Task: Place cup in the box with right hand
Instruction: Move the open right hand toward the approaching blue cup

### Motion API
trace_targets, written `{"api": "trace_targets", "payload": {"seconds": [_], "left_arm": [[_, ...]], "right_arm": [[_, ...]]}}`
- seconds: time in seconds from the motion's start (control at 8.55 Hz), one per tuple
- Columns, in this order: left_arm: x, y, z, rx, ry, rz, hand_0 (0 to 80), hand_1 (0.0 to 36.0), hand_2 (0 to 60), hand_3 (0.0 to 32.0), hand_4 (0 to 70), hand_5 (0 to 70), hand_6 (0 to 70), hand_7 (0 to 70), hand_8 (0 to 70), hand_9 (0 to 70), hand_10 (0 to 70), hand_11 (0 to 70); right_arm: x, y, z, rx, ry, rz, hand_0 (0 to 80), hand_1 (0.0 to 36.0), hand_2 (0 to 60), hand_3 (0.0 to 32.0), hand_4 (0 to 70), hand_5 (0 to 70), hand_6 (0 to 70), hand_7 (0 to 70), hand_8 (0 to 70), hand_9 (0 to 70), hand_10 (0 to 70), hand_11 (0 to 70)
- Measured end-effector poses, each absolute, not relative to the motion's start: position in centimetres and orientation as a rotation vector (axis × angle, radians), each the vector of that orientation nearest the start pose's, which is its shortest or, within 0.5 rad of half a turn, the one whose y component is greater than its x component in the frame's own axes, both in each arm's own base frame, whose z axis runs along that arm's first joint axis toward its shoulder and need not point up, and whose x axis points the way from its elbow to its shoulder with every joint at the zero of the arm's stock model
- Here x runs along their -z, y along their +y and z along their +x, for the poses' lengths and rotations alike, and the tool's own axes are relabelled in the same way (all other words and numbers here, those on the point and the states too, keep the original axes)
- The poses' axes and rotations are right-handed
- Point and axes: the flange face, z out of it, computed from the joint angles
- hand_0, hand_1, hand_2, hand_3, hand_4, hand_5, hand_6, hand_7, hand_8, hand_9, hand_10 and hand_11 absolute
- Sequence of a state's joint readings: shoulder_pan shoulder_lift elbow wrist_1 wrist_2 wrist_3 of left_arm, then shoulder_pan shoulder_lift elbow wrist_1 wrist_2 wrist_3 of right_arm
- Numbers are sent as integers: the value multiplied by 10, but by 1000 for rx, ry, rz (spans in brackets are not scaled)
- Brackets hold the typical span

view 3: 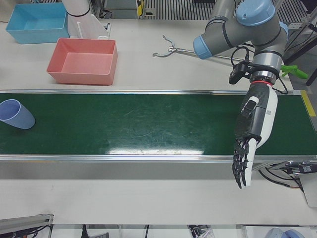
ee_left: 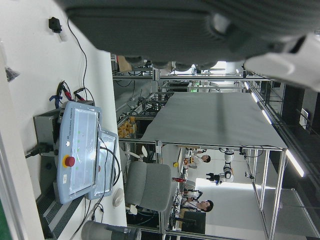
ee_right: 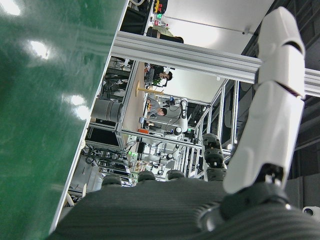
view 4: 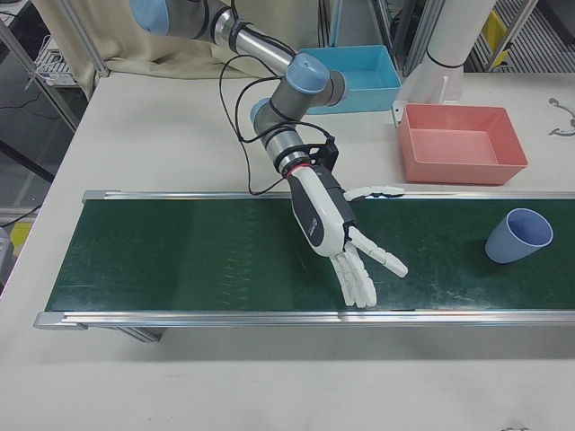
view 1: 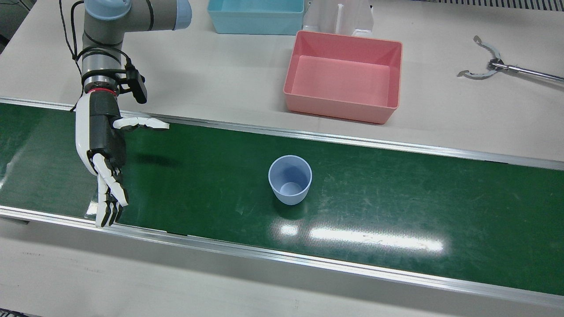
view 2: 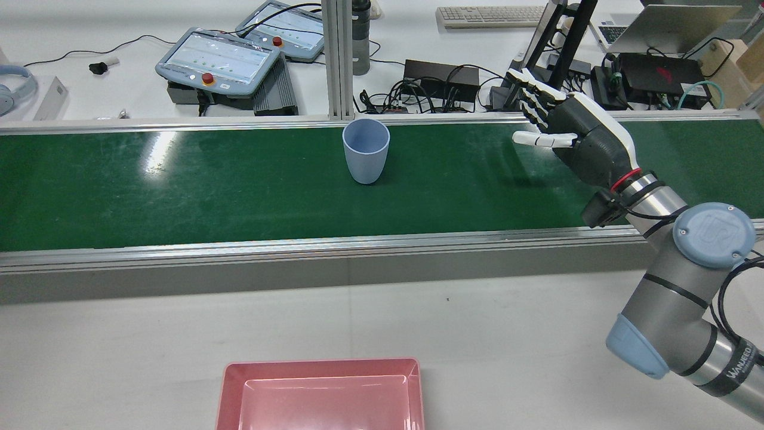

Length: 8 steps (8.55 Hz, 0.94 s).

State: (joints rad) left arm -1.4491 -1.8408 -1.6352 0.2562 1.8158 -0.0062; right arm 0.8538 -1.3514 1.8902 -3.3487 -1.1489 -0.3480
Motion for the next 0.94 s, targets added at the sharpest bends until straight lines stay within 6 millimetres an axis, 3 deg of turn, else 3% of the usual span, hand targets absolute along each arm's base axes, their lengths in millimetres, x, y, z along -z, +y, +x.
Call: {"api": "trace_targets", "payload": {"seconds": [0.35,0.47,0.58,0.94], "left_arm": [[-535,-597,-37,1941,2100,-376,0,0,0,0,0,0,0,0,0,0,0,0],[-535,-597,-37,1942,2100,-376,0,0,0,0,0,0,0,0,0,0,0,0],[-535,-597,-37,1942,2100,-375,0,0,0,0,0,0,0,0,0,0,0,0],[-535,-597,-37,1941,2099,-376,0,0,0,0,0,0,0,0,0,0,0,0]], "right_arm": [[-441,-525,-234,1994,2783,96,486,220,150,0,0,49,0,0,0,0,0,0],[-440,-523,-237,1993,2782,99,496,198,122,0,0,49,0,0,0,0,0,0],[-440,-523,-238,1993,2782,100,487,220,152,0,0,49,0,0,0,0,0,0],[-440,-522,-240,1992,2783,102,491,215,121,0,0,49,0,0,0,0,0,0]]}}
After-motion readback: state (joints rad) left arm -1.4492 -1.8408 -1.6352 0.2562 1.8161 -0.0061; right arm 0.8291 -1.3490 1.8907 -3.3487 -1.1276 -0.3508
